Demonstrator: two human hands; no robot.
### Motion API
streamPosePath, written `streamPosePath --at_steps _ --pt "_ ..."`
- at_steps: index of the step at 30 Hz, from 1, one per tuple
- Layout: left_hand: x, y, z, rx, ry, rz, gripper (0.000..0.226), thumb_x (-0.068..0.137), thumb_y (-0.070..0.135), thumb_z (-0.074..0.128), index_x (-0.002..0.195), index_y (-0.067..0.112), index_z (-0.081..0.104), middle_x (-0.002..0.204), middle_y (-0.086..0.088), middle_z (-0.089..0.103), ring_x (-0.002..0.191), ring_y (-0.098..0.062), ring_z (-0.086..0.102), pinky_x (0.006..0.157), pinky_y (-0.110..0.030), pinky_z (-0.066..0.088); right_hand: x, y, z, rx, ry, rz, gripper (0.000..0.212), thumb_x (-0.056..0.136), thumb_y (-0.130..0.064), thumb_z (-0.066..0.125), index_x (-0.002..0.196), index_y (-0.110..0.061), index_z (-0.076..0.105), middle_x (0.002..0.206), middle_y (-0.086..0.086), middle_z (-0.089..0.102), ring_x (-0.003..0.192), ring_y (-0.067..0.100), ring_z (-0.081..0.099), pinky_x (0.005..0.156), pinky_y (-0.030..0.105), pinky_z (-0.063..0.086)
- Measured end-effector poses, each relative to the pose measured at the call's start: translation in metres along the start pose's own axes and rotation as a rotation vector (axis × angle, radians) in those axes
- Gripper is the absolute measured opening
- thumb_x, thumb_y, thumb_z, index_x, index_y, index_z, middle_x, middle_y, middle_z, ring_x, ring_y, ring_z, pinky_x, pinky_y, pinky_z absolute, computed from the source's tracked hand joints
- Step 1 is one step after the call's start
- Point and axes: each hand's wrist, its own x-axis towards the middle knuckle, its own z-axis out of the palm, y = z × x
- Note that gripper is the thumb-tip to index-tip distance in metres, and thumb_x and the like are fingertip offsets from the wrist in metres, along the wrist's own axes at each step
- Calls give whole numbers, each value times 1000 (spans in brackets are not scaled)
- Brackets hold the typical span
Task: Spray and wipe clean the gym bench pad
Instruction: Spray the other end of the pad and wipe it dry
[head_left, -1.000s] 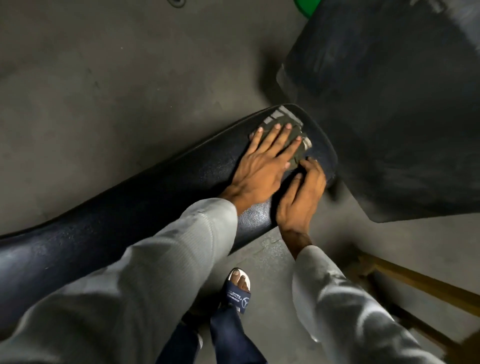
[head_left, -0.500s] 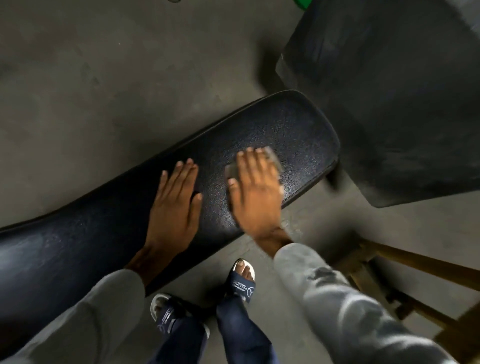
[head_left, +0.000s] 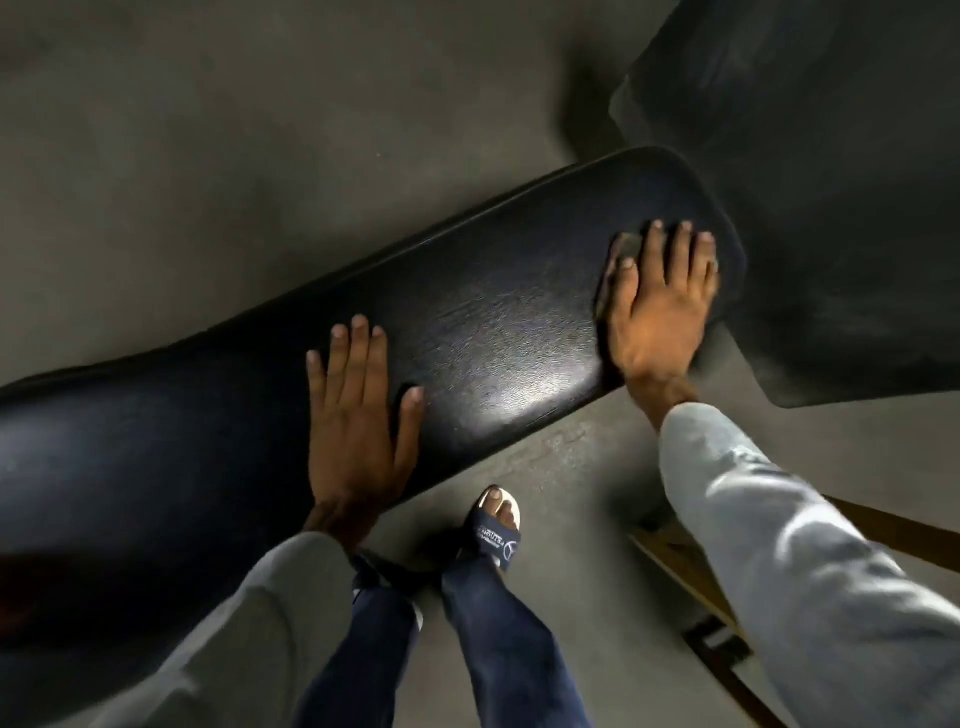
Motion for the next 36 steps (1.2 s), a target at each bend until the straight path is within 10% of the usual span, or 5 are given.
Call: streamPosePath --at_steps 11,16,26,30,36 --pt "-45 -57 -59 -349 242 -234 61 110 31 36 164 2 36 174 -13 31 166 -24 22 137 -47 7 -206 -247 10 196 -176 -625 57 110 -34 38 159 -12 54 166 13 53 156 32 48 129 50 35" --pt "-106 -120 -80 -330 298 -347 56 112 25 42 164 4 38 173 -13 34 165 -23 25 137 -50 13 -235 -278 14 158 -204 -764 62 113 -45 38 166 -13 43 173 13 42 164 31 34 134 48 20" --pt "-104 -106 -98 -262 117 -524 50 107 33 51 144 2 60 165 -21 45 159 -37 34 133 -54 18 -233 -282 1 113 -355 -719 63 113 -44 35 168 -15 37 175 14 37 164 34 32 136 51 21" --pt "-99 -87 -125 -422 187 -569 26 104 25 56 107 4 72 114 -19 72 110 -40 67 98 -49 53 -230 -297 -33 240 -416 -555 54 109 -31 56 161 -17 50 165 17 49 152 39 45 128 52 35" --pt "-125 -90 -162 -601 274 -880 27 104 25 62 80 13 57 78 -5 62 71 -21 59 67 -41 50 -254 -297 -64 407 -400 -5 32 99 -29 74 128 -16 70 138 15 60 128 36 59 102 53 56"
